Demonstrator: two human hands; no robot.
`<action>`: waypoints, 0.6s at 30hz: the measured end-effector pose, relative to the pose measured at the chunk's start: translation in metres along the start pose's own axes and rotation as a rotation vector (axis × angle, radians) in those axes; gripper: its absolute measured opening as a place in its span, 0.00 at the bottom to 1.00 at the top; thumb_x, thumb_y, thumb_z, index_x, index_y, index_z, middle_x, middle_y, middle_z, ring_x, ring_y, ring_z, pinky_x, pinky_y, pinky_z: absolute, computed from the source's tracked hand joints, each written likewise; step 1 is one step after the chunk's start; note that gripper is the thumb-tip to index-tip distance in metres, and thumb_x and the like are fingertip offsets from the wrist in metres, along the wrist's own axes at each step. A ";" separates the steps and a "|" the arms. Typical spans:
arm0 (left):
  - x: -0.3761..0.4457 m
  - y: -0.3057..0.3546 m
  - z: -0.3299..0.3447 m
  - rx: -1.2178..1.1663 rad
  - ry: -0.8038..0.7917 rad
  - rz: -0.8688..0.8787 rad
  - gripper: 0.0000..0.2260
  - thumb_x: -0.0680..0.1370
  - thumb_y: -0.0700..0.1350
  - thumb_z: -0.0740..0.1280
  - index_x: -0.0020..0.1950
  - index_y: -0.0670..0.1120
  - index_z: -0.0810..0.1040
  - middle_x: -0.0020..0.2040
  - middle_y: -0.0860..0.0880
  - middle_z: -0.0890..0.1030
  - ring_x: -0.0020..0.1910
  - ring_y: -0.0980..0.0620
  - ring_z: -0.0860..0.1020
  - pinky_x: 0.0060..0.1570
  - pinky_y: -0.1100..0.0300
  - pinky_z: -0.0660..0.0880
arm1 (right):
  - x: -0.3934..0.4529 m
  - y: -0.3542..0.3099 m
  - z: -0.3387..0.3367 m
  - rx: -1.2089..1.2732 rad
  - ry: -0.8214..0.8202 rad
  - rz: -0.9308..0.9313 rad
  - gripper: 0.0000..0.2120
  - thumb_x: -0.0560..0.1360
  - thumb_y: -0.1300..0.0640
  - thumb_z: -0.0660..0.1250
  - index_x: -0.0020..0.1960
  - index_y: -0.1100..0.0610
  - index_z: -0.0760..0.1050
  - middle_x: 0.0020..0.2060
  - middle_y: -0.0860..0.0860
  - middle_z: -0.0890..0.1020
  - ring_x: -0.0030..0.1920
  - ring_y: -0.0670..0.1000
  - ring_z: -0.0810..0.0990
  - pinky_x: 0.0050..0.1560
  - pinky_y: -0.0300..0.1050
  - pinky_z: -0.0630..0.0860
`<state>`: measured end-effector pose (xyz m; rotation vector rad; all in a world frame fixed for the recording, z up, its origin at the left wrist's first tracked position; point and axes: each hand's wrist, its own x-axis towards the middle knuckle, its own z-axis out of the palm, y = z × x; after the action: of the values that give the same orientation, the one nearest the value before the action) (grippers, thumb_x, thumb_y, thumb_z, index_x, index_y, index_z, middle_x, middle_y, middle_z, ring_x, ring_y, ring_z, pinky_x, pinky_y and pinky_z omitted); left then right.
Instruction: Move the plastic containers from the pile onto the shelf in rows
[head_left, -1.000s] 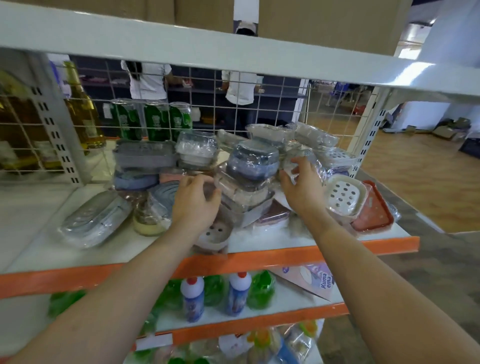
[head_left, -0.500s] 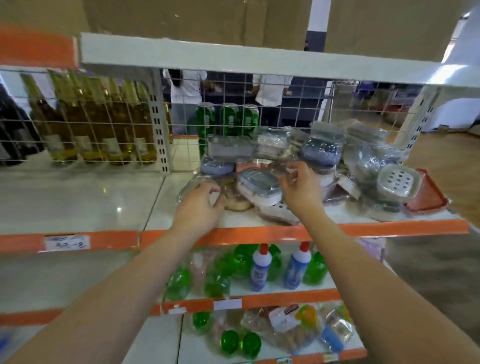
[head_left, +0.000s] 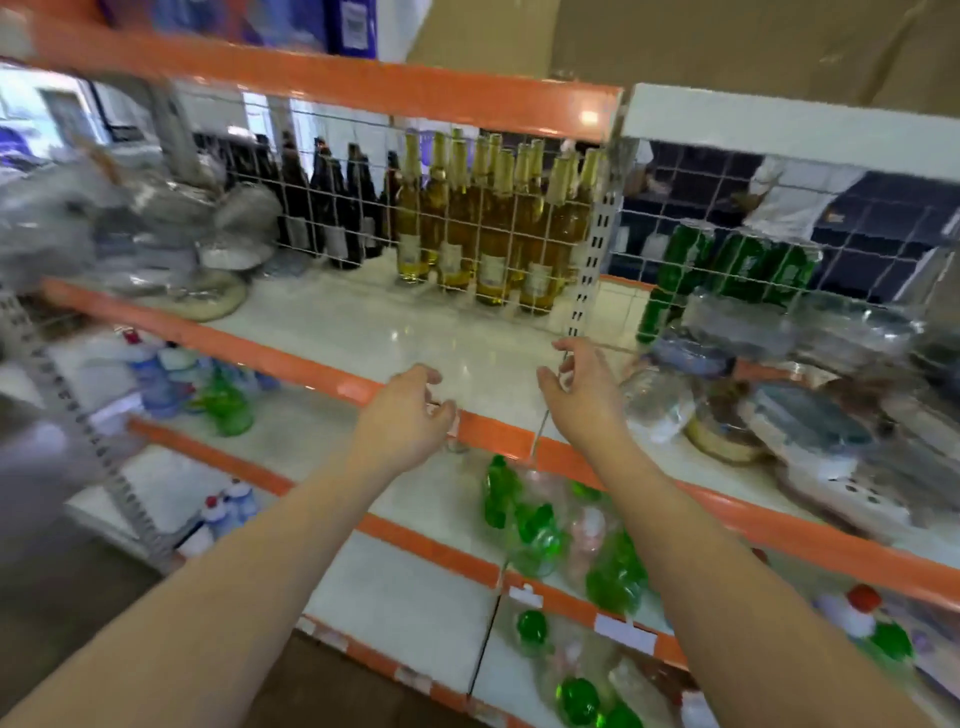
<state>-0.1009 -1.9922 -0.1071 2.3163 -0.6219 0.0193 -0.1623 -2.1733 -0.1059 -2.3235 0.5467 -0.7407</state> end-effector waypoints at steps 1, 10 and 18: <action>0.002 -0.013 -0.008 0.018 0.011 -0.038 0.17 0.78 0.46 0.64 0.66 0.43 0.71 0.59 0.43 0.77 0.58 0.45 0.75 0.53 0.57 0.69 | 0.004 -0.008 0.015 0.017 -0.033 -0.015 0.18 0.78 0.53 0.64 0.66 0.54 0.68 0.56 0.54 0.74 0.54 0.52 0.74 0.51 0.44 0.70; 0.059 -0.113 -0.079 0.075 0.154 -0.248 0.22 0.78 0.44 0.63 0.71 0.42 0.64 0.49 0.46 0.77 0.57 0.44 0.75 0.51 0.57 0.68 | 0.065 -0.077 0.140 0.116 -0.225 -0.162 0.18 0.78 0.54 0.64 0.67 0.56 0.68 0.59 0.55 0.73 0.54 0.49 0.73 0.52 0.42 0.69; 0.157 -0.187 -0.118 0.136 0.196 -0.318 0.23 0.78 0.47 0.64 0.71 0.43 0.63 0.64 0.40 0.73 0.56 0.41 0.76 0.54 0.53 0.71 | 0.164 -0.122 0.235 0.111 -0.325 -0.165 0.18 0.78 0.53 0.63 0.67 0.56 0.68 0.61 0.55 0.73 0.56 0.51 0.74 0.51 0.41 0.68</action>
<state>0.1386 -1.8662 -0.1117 2.4819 -0.1545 0.1412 0.1324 -2.0718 -0.1143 -2.3385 0.1663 -0.4383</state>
